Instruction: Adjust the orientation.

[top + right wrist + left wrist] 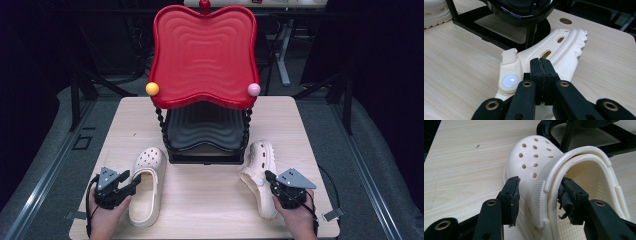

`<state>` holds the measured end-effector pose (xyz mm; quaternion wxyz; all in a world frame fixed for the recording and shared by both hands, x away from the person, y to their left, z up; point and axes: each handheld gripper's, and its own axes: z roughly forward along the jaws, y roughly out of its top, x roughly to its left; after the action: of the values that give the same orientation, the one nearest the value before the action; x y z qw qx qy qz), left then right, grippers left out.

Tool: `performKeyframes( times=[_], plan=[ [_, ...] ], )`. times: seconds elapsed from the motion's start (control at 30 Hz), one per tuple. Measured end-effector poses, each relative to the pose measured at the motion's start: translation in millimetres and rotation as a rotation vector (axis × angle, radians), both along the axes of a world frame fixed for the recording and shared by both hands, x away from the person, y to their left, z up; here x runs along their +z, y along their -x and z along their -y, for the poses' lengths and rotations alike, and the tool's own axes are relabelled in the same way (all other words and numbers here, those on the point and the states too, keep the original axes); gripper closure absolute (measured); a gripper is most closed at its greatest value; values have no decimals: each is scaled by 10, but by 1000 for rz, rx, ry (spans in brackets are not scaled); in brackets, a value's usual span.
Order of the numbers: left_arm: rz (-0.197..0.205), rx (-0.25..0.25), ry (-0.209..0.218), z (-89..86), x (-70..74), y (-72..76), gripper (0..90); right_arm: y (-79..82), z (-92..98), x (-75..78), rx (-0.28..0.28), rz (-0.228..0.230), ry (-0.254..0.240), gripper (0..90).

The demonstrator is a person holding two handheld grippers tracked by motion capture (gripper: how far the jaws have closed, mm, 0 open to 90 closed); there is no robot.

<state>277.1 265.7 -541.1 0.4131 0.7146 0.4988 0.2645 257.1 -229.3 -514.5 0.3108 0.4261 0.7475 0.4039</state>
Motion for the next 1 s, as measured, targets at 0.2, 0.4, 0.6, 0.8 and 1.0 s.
performKeyframes(
  times=[0.2,0.4,0.6,0.8,1.0],
  plan=[
    [-7,1,11,-12,1,0,511,16,82,16,-31,-1,-18,900],
    [-8,-7,7,-8,0,-5,511,29,238,30,-93,-3,-54,900],
    [-12,-10,2,0,2,-8,512,-1,489,11,-174,-30,-81,900],
    [-9,-11,3,7,-3,-17,512,-138,919,-165,-279,-188,-173,900],
    [-8,-9,7,6,-4,-21,512,-267,1043,-373,-280,-331,-209,900]
  ],
)
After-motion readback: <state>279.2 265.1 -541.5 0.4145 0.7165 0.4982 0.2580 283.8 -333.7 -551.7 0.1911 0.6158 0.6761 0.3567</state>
